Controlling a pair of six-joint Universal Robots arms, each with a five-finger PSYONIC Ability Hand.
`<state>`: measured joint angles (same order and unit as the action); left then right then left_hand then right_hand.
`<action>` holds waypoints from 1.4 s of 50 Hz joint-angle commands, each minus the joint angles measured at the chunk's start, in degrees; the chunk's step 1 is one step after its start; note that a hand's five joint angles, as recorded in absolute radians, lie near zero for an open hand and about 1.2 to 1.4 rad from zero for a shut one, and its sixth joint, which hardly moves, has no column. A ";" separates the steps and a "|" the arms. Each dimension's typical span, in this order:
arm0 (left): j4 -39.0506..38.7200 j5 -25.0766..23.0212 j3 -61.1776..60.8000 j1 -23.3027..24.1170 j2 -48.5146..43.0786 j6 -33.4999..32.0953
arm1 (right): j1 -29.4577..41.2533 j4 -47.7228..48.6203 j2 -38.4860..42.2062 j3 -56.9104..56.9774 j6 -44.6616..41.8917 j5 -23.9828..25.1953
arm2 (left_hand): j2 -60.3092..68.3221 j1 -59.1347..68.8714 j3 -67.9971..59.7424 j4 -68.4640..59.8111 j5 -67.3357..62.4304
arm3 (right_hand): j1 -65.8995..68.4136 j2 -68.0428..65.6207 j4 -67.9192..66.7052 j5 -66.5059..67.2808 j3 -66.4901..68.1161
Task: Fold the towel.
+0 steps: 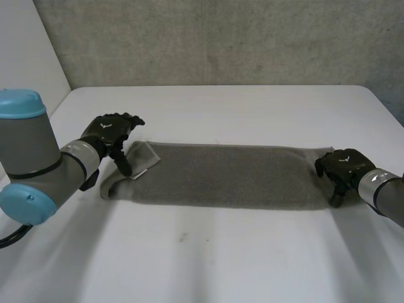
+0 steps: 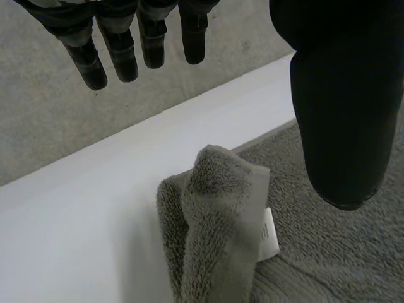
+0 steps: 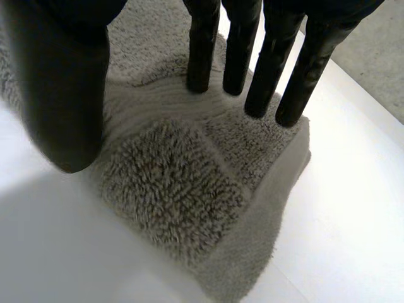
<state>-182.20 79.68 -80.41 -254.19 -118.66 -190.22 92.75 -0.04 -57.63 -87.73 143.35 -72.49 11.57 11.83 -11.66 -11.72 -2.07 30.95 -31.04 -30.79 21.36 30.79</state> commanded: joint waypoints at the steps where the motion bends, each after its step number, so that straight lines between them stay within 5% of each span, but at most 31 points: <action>1: -0.17 0.74 -1.33 0.98 0.71 -0.86 | -0.55 1.01 1.46 0.54 -0.96 -1.08 | 2.01 1.75 -1.92 -1.86 -1.51 | 17.82 -17.73 -17.98 17.41 17.99; 3: -0.17 0.74 -1.41 0.98 0.88 -0.86 | -2.22 1.01 1.38 0.63 -2.62 -2.65 | 1.84 1.58 -1.75 -1.69 -1.34 | 43.10 -43.01 -43.26 42.69 43.27; 5: -0.17 0.82 -1.41 0.98 0.89 -0.86 | -2.92 1.09 1.03 0.63 -3.76 -3.53 | 1.84 1.58 -1.75 -1.69 -1.34 | 48.99 -48.90 -49.15 48.58 49.16; 16: -0.08 0.74 -3.17 0.89 2.55 -0.86 | -10.74 3.12 -1.87 3.61 -13.25 -6.00 | 1.68 1.41 -1.58 -1.52 -1.17 | 49.05 -48.96 -49.21 48.64 49.21; 23: -0.08 0.65 -5.02 0.54 4.05 -0.86 | -9.78 0.48 -2.23 9.42 -17.31 -6.70 | 1.34 1.07 -1.25 -1.19 -0.83 | 49.05 -48.96 -49.21 48.64 49.21; 40: -0.08 1.00 -6.78 0.10 5.72 -0.86 | 35.98 -4.18 11.73 36.83 -12.83 -13.29 | 1.17 0.90 -1.08 -1.02 -0.66 | 49.05 -48.96 -49.21 48.64 49.21; 46: -0.17 0.83 -7.48 -0.08 6.33 -0.86 | 45.75 -3.48 19.11 37.72 -13.44 -11.02 | 1.00 0.74 -0.91 -0.85 -0.50 | 49.05 -48.96 -49.21 48.64 49.21; 52: -0.17 0.82 -7.30 0.10 6.42 -0.86 | 48.31 -3.57 22.21 36.85 -17.12 -9.95 | 1.00 0.74 -0.91 -0.85 -0.50 | 49.05 -48.96 -49.21 48.64 49.21; 54: -0.17 0.82 -6.78 0.62 6.51 -0.86 | 47.44 -3.13 19.85 35.79 -16.35 -10.04 | 1.00 0.74 -0.91 -0.85 -0.50 | -7.25 7.35 7.09 -7.66 -7.09; 56: -0.17 0.91 -6.60 0.80 6.68 -0.86 | 46.83 -2.52 17.31 34.74 -14.95 -10.22 | 1.00 0.74 -0.91 -0.85 -0.50 | -20.95 21.04 20.79 -21.36 -20.79; 70: -0.43 1.00 -1.25 8.96 5.90 -0.51 | 26.62 3.02 -2.92 7.60 3.87 -7.67 | 1.84 1.58 -1.75 -1.69 -1.34 | -20.95 21.04 20.79 -21.36 -20.79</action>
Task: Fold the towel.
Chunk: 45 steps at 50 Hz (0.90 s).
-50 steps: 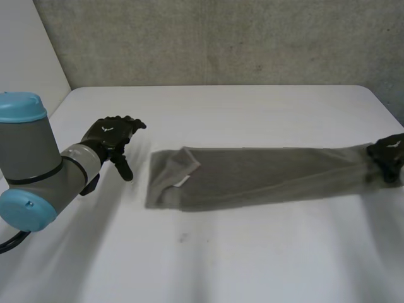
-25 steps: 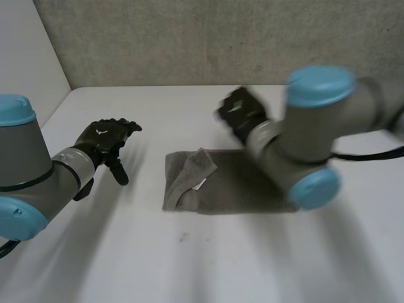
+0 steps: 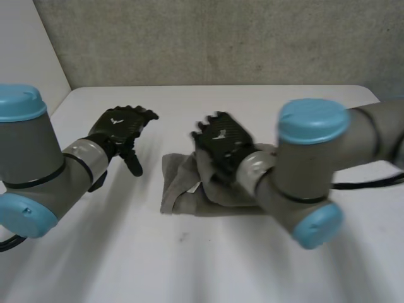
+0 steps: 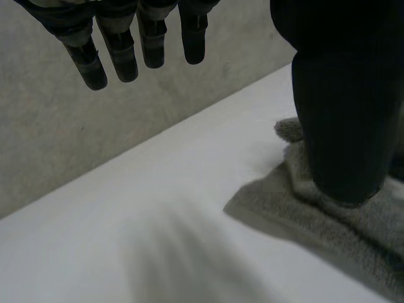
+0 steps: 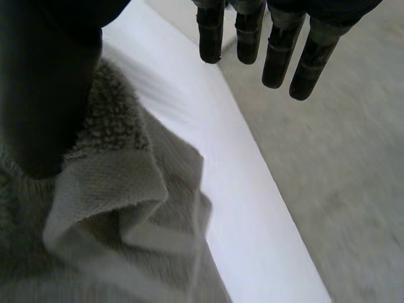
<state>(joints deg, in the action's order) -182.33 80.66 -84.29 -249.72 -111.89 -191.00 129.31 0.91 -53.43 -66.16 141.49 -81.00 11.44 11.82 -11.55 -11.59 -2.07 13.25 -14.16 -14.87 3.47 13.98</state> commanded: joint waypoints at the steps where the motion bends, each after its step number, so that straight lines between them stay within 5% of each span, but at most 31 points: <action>1: -0.66 0.11 3.34 5.90 -1.65 0.54 | -11.35 2.69 -7.39 -15.91 5.90 0.93 | 2.31 1.93 -2.20 -2.16 -1.67 | -3.25 4.16 4.87 -3.47 -3.98; 13: -1.01 0.20 8.27 16.36 -7.19 1.34 | -15.49 7.26 -8.09 -23.48 5.99 1.28 | 2.31 1.93 -2.20 -2.16 -1.67 | -3.25 4.16 4.87 -3.47 -3.98; 33: -0.48 1.07 15.39 17.95 -19.94 0.90 | -15.93 7.53 -8.01 -24.89 5.99 2.69 | 5.34 4.96 -5.23 -5.19 -4.70 | -3.25 4.16 4.87 -3.47 -3.98; 40: -0.66 7.05 18.99 17.78 -22.23 0.90 | -15.76 7.97 -5.72 -25.07 5.28 2.69 | 8.54 8.16 -8.43 -8.38 -7.90 | 4.40 -3.49 -2.78 4.18 3.67; 45: -0.48 18.36 21.63 15.15 -23.28 0.90 | -15.76 7.97 -2.39 -23.93 4.67 2.16 | 12.40 12.02 -12.29 -12.25 -11.76 | 25.22 -24.30 -23.60 24.99 24.49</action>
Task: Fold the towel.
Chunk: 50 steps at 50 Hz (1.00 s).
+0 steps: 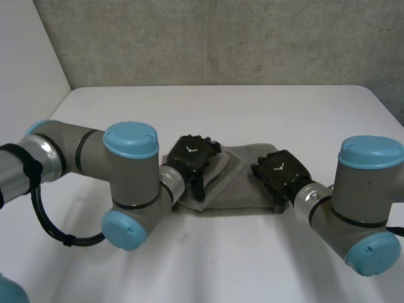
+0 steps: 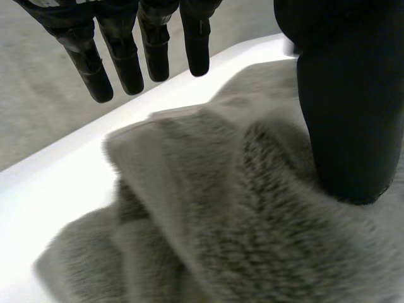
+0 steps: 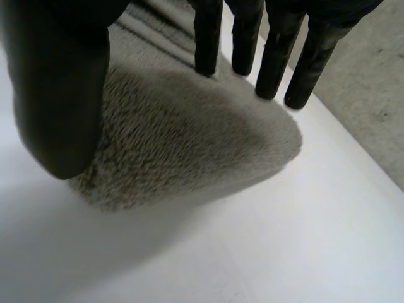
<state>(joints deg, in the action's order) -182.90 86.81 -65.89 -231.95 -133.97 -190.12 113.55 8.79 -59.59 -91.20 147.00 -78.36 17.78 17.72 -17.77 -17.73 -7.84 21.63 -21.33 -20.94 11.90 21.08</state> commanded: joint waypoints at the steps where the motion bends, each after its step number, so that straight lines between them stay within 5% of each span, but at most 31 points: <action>1: 0.09 12.24 3.23 -2.63 -1.20 0.01 | 0.01 0.09 3.78 1.11 -0.84 -0.47 | 6.06 6.12 -6.07 -6.11 -6.00 | 16.89 -17.18 -17.57 16.61 17.43; 8: 0.53 18.05 -1.33 -5.61 1.07 0.36 | -0.08 1.05 4.83 1.37 -3.30 -0.82 | 5.90 5.95 -5.91 -5.95 -5.83 | 43.42 -43.72 -44.11 43.15 43.97; 26: 0.01 17.61 -8.37 -3.33 9.86 0.28 | -0.17 1.32 2.46 0.41 -3.83 -0.83 | 3.72 3.77 -3.73 -3.77 -3.65 | 53.89 -54.19 -54.57 53.61 54.44; 38: -0.70 3.56 -7.15 1.76 11.72 0.89 | -0.08 1.32 2.63 0.32 -3.83 -0.83 | 3.20 3.26 -3.21 -3.25 -3.14 | 53.22 -53.52 -53.90 52.94 53.76; 50: -0.17 2.93 -0.46 2.91 0.03 0.54 | -0.26 0.61 2.72 0.23 -6.29 -0.91 | 4.05 4.10 -4.05 -4.10 -3.98 | 53.39 -53.69 -54.07 53.11 53.93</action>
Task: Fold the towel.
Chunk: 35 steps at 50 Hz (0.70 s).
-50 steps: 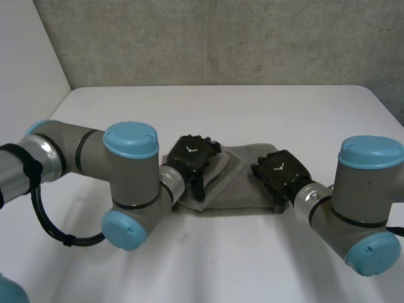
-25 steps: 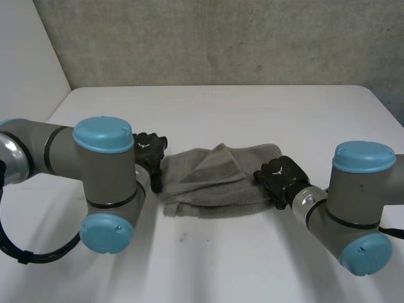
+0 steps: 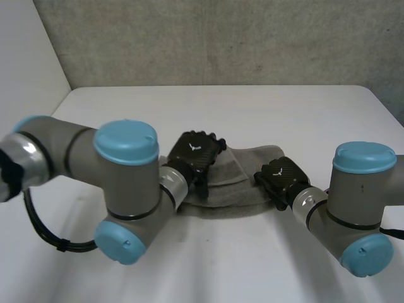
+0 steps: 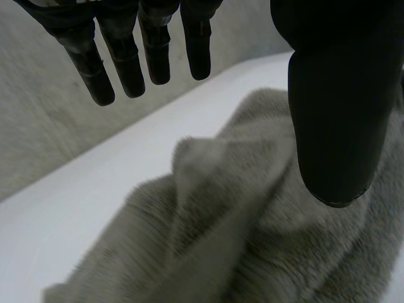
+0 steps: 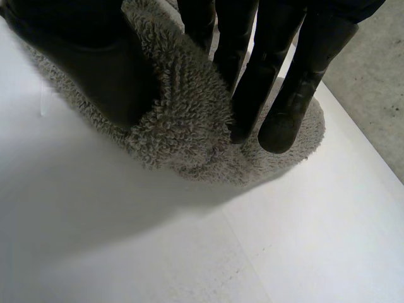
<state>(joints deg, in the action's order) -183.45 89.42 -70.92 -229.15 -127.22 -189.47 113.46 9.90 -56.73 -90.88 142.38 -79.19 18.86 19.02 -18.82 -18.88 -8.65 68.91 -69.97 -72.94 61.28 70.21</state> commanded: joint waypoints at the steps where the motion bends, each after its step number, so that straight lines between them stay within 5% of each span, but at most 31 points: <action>1: 0.38 0.40 5.78 0.02 -7.77 -0.11 | -0.34 -0.67 -0.23 -0.18 -2.02 -0.08 | 3.13 2.97 -3.16 -3.10 -3.34 | 6.60 -5.54 -2.57 4.23 5.30; 12: 0.20 6.37 10.71 -5.95 -8.83 0.33 | -2.27 -0.50 -2.69 -4.04 -7.55 -0.35 | 4.14 3.98 -4.17 -4.12 -4.35 | 11.09 -10.03 -7.06 8.72 9.79; 25: 0.20 7.52 9.75 -6.22 -11.12 0.07 | -2.89 -0.15 -2.86 -5.01 -8.35 -0.08 | 4.31 4.15 -4.34 -4.28 -4.51 | 11.09 -10.03 -7.06 8.72 9.79; 35: 1.17 13.58 5.80 -8.07 -8.76 0.24 | -5.70 -0.41 -5.67 -4.05 -10.36 -0.08 | 4.65 4.49 -4.68 -4.62 -4.85 | 11.09 -10.03 -7.06 8.72 9.79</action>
<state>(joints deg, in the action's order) -182.90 100.92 -61.77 -236.57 -138.35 -189.62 109.25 9.74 -60.58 -95.84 133.63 -79.20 20.48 20.39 -20.50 -20.45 -10.55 71.32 -72.38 -76.80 64.55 75.45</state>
